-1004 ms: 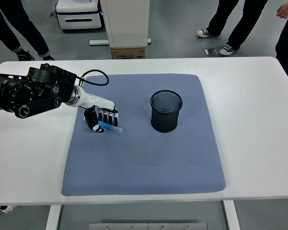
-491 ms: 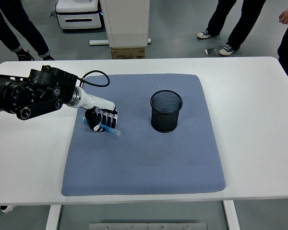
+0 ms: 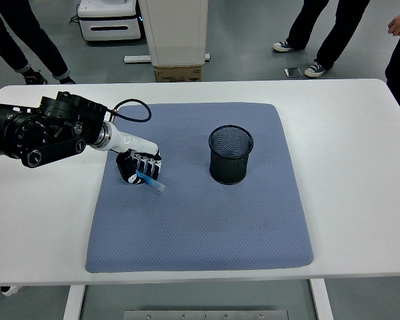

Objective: Left hand places marker in pen holder

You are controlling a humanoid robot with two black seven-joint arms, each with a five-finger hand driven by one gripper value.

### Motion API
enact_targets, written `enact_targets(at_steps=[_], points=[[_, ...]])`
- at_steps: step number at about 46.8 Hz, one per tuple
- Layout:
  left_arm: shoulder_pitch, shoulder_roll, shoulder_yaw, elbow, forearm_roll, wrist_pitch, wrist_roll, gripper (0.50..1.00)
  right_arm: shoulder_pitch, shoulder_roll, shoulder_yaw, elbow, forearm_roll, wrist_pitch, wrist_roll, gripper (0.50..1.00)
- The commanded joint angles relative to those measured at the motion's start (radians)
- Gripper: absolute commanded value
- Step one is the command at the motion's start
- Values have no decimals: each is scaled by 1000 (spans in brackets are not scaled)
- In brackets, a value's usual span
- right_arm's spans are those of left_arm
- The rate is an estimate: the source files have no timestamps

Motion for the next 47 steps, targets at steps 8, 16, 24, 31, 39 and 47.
enact_targets(at_steps=[8,16,24,31,39,47], points=[[-9,6,-2,3,-3,0,-7,500,0,0,1,0,0,0,0,1000],[-13,7,-10,3,-11,0,-7,500,0,0,0,0,0,0,0,1000],[-24,12,-19,8,-18,5,-10,500,0,0,0,0,0,0,0,1000],[-36,16,-30,11,-52,3,-10,500,0,0,0,0,0,0,0,1000],[-61,16,-33,11,-100,3,-10,500,0,0,0,0,0,0,-1,1000],[-94,16,-33,11,-158,3,-10,500,0,0,1,0,0,0,0,1000]])
